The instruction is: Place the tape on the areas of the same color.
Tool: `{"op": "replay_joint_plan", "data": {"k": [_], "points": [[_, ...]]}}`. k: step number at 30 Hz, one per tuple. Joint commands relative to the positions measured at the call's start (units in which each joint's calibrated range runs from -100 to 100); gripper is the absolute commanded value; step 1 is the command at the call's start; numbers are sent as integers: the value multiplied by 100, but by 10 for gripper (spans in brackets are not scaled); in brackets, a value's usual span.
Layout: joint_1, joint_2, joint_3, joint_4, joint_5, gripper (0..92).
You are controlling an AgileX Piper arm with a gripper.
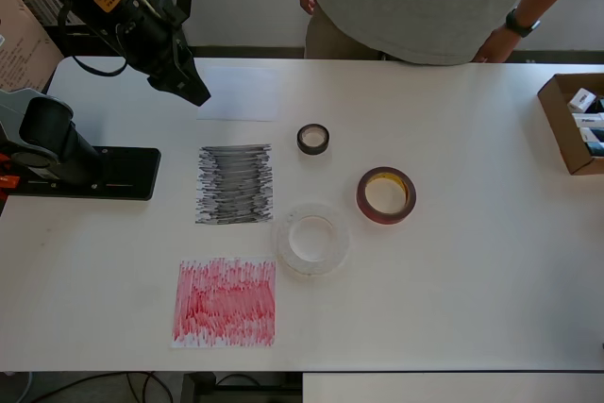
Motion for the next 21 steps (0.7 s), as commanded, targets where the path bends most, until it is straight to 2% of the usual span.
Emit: {"op": "replay_joint_plan", "data": {"k": [1,15,21], "points": [[26,-12,16,62,-23,357],[33,16,43,53,-138,354],[26,6,43,53,-138,183]]}}
